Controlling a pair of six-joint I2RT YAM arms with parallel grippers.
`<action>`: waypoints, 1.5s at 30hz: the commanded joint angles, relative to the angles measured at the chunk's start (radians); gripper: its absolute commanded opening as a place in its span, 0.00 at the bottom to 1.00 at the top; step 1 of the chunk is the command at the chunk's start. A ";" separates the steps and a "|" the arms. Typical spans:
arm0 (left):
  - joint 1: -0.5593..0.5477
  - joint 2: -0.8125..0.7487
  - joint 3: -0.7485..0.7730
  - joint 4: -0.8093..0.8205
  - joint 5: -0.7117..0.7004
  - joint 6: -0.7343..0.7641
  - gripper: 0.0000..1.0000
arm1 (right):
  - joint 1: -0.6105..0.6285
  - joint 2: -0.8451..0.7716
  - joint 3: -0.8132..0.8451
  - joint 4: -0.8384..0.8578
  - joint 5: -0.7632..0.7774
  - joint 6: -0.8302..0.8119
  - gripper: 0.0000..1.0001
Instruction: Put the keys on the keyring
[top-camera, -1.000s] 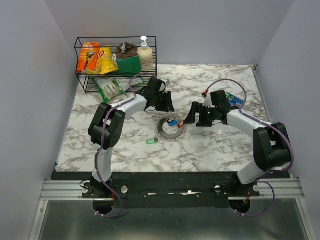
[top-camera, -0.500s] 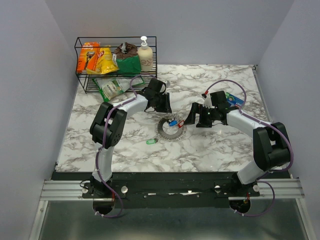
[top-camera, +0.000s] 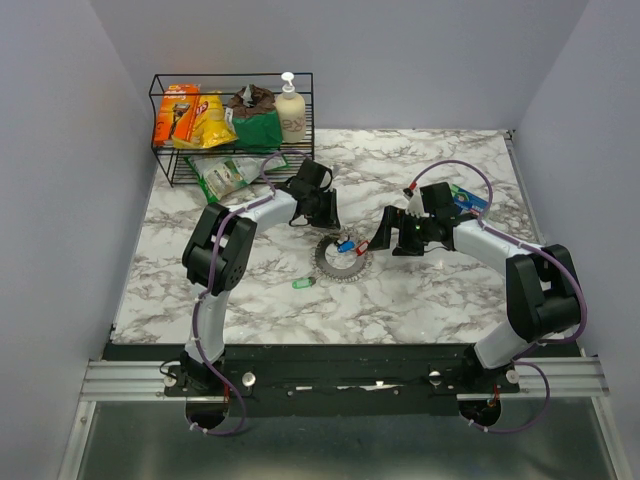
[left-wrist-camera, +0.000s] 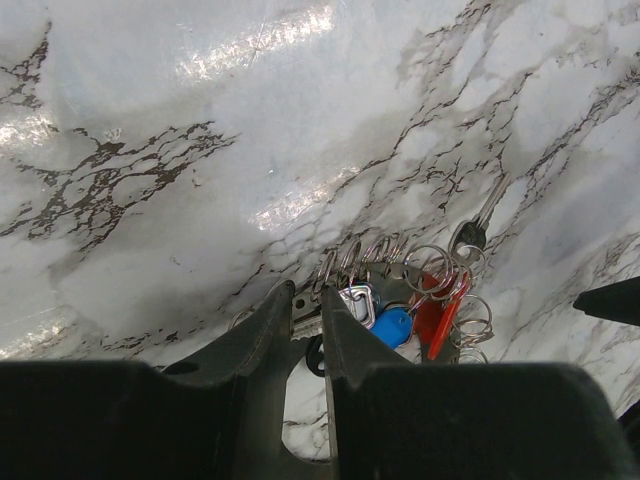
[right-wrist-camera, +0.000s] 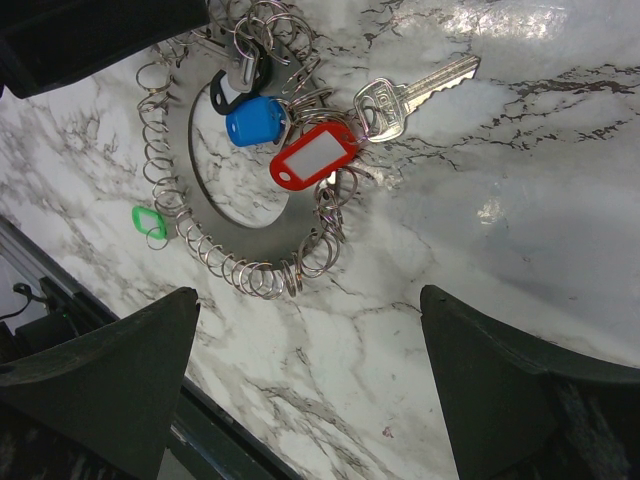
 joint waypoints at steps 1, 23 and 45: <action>-0.007 0.021 0.028 0.006 -0.009 0.011 0.26 | -0.003 0.009 -0.012 0.017 -0.013 -0.004 1.00; -0.007 0.056 0.048 0.034 0.042 -0.005 0.31 | -0.001 0.016 -0.005 0.014 -0.019 -0.007 1.00; -0.009 0.020 0.060 0.023 0.051 0.029 0.00 | -0.003 -0.024 0.002 -0.004 0.005 -0.018 1.00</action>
